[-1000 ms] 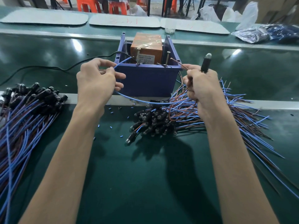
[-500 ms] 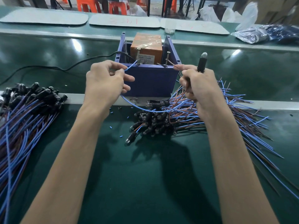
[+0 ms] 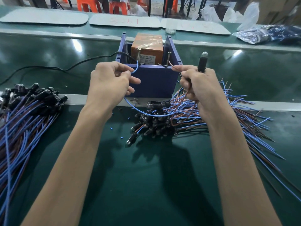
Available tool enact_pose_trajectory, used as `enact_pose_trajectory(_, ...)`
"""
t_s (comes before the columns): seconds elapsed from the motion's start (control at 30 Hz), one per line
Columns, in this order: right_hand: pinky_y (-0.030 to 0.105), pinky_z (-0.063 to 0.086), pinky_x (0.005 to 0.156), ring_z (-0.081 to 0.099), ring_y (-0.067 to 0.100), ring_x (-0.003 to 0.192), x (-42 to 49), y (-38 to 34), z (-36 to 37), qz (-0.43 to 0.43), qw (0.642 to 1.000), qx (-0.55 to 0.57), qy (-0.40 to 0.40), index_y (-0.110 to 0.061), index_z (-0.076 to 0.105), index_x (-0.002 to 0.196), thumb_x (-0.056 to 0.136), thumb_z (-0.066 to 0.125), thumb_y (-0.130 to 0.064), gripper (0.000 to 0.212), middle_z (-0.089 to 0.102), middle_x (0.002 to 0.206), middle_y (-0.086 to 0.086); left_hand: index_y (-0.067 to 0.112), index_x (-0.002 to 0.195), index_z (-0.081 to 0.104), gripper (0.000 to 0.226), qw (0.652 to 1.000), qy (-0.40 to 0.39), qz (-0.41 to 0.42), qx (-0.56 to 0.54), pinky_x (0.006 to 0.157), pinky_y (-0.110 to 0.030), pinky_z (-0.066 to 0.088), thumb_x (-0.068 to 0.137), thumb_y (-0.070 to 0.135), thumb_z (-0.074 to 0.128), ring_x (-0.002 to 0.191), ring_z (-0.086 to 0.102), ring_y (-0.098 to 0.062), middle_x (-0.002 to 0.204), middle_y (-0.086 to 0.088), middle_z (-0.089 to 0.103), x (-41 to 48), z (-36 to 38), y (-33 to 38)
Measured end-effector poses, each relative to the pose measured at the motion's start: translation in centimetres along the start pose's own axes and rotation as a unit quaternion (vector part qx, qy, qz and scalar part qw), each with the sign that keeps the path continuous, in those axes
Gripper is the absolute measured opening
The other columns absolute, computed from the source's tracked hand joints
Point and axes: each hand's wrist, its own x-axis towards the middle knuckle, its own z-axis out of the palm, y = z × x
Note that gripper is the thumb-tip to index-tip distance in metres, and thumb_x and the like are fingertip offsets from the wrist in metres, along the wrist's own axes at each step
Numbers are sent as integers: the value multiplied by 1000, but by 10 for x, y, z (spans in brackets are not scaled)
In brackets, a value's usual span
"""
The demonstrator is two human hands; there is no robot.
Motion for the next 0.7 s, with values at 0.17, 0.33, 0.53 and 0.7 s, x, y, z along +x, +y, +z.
enact_pose_trajectory(0.17, 13, 19, 34, 22, 3, 36, -1, 0, 0, 3, 1000, 4, -1, -14, 68, 92, 95, 36, -2, 34, 35, 41, -10, 20, 80, 65, 24, 1000, -4, 3, -3, 45, -13, 42, 94, 7, 50, 38, 49, -1, 61, 14, 70, -1, 0, 0)
enact_pose_trajectory(0.33, 13, 18, 35, 23, 2, 36, -3, -2, 0, 7, 1000, 1, 5, -15, 68, 89, 96, 37, -2, 33, 35, 40, -12, 23, 79, 65, 26, 1000, -9, 14, 5, 45, -12, 43, 94, 8, 50, 39, 50, -1, 62, 15, 70, -3, 1, 1)
enact_pose_trajectory(0.53, 13, 19, 34, 25, 4, 35, -3, -4, 0, 11, 1000, -6, 12, -16, 67, 86, 95, 38, -3, 33, 35, 38, -12, 27, 78, 64, 28, 1000, -11, 24, 16, 46, -11, 43, 94, 9, 51, 41, 53, -1, 63, 17, 70, -3, 0, 1)
enact_pose_trajectory(0.7, 13, 20, 34, 25, 3, 35, -2, -3, -1, 10, 1000, -15, 7, -17, 67, 88, 95, 38, -3, 33, 36, 38, -13, 27, 79, 65, 27, 999, -12, 24, 18, 46, -11, 43, 94, 10, 51, 42, 53, -1, 64, 17, 71, -3, 0, 2)
